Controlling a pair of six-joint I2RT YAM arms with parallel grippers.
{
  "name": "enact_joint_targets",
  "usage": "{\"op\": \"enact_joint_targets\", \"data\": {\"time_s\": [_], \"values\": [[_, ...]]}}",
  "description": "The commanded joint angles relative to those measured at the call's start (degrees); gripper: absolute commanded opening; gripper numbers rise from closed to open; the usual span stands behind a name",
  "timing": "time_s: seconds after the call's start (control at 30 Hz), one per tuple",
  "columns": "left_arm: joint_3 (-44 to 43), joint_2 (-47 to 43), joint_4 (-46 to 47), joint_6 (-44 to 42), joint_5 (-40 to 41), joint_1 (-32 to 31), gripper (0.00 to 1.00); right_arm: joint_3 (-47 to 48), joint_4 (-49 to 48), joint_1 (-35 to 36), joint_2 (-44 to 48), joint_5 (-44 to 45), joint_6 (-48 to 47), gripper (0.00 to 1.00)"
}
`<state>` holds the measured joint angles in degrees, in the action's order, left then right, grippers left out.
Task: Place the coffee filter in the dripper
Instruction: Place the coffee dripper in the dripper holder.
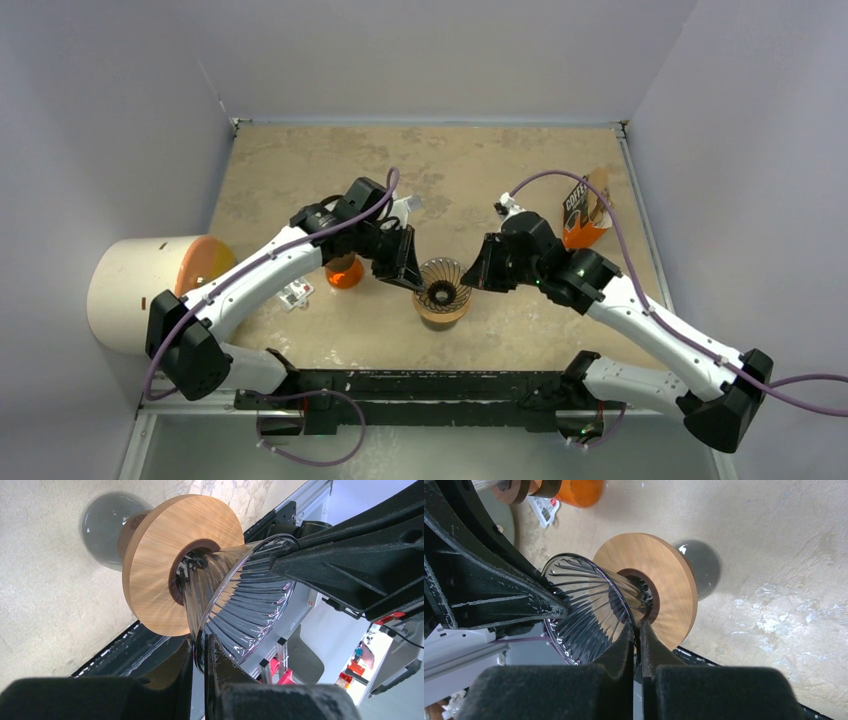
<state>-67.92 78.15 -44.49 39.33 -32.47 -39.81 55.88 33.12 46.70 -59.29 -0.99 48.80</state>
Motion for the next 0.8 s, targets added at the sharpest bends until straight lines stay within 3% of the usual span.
{"op": "enact_joint_targets", "data": {"time_s": [0.0,0.27,0.77], "values": [[-0.1,2.4,2.2,-3.2,-0.7,0.2,0.0,-1.9,5.3,-1.7,-4.9,-4.3,-1.4,0.0],[0.1,4.5,2.3,-4.3,-2.4,1.2,0.0,-3.2,4.2,-4.8,-7.5,-9.7,-3.0,0.0],[2.1,5.3,1.9,-6.1,-2.3,1.6,0.0,-5.0,4.3,-5.2,-8.6,-9.6,-4.8,0.0]]}}
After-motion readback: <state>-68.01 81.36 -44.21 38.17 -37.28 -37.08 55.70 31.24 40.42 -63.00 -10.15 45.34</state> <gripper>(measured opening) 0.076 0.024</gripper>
